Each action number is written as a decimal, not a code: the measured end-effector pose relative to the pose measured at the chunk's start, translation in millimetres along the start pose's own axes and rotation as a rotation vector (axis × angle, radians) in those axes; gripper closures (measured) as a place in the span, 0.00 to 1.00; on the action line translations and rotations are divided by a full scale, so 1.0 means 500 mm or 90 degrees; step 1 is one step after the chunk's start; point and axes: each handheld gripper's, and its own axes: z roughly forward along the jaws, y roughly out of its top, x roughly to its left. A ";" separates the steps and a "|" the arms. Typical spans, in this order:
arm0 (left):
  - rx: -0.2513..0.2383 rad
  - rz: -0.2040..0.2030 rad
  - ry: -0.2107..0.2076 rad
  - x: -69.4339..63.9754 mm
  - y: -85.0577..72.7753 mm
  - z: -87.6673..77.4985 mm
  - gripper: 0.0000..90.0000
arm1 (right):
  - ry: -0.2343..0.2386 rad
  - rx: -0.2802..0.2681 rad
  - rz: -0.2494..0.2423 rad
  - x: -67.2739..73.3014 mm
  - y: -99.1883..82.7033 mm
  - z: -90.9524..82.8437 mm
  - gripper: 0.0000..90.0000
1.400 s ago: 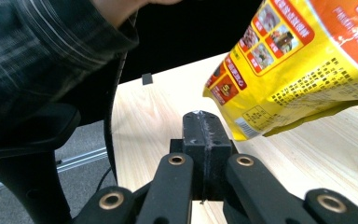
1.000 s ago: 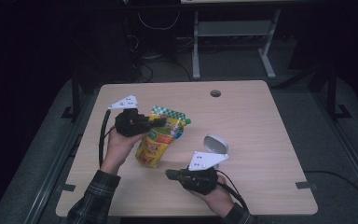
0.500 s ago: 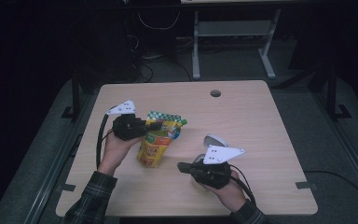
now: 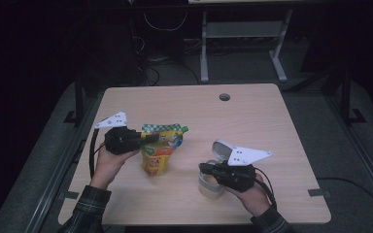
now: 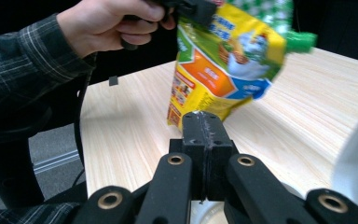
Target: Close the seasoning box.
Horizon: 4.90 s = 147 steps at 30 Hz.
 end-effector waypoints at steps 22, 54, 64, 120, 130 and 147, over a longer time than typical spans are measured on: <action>0.011 -0.002 0.027 -0.028 -0.075 -0.095 0.89 | -0.036 0.010 0.031 -0.036 -0.043 -0.071 0.99; 0.166 0.011 0.126 -0.040 -0.242 -0.092 0.17 | -0.074 0.022 0.040 -0.053 -0.091 -0.132 0.99; 0.188 0.005 0.126 -0.023 -0.262 -0.077 0.17 | -0.123 0.017 0.057 -0.099 -0.104 -0.159 0.99; 0.179 0.009 0.128 -0.026 -0.257 -0.077 0.17 | -0.113 -0.021 0.043 -0.103 -0.065 -0.128 0.94; 0.178 0.009 0.130 -0.025 -0.259 -0.080 0.17 | -0.164 -0.002 0.059 -0.123 -0.089 -0.135 0.78; 0.178 0.007 0.130 -0.023 -0.262 -0.083 0.17 | -0.241 0.058 0.085 -0.167 -0.146 -0.129 0.40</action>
